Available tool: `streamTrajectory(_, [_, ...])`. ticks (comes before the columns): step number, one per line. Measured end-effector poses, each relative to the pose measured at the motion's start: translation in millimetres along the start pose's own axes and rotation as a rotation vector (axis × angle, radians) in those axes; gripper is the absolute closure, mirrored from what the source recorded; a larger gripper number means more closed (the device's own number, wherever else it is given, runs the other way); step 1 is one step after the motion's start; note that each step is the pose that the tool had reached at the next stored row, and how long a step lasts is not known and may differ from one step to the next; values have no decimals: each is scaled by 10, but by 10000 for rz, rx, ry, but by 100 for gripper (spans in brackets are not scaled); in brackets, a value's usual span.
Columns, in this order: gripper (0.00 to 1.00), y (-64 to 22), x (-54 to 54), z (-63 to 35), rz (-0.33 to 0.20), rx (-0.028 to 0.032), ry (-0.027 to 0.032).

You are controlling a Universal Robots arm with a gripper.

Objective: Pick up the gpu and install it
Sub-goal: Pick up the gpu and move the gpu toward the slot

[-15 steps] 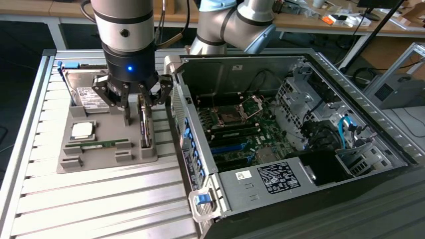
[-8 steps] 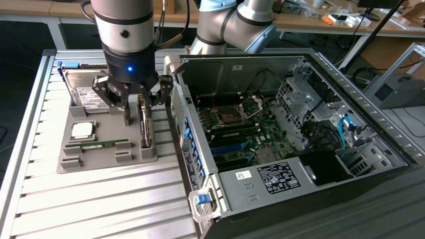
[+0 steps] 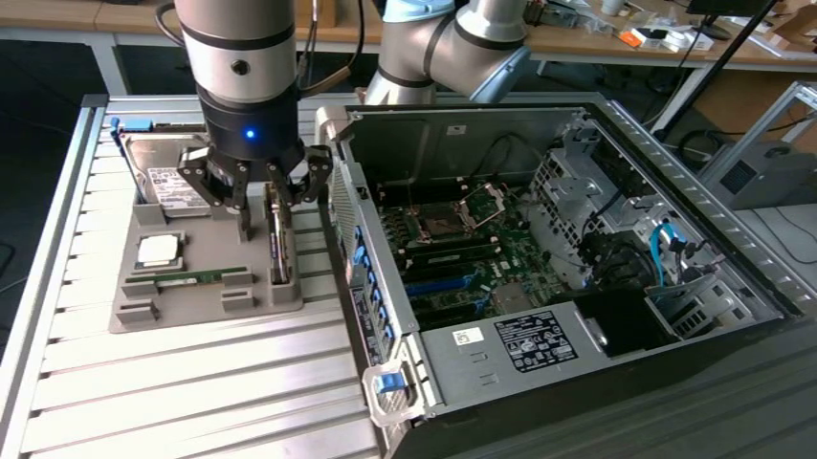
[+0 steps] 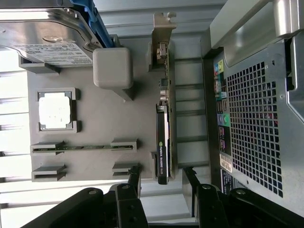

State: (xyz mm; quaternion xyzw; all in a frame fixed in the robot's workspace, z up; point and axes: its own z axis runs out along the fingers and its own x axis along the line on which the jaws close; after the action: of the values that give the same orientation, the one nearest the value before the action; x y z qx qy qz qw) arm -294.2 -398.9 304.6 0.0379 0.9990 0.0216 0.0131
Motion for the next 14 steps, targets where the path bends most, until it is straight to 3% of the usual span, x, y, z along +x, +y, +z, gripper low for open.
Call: streamTrajectory(14, [52,-2,1,35,0,0,1])
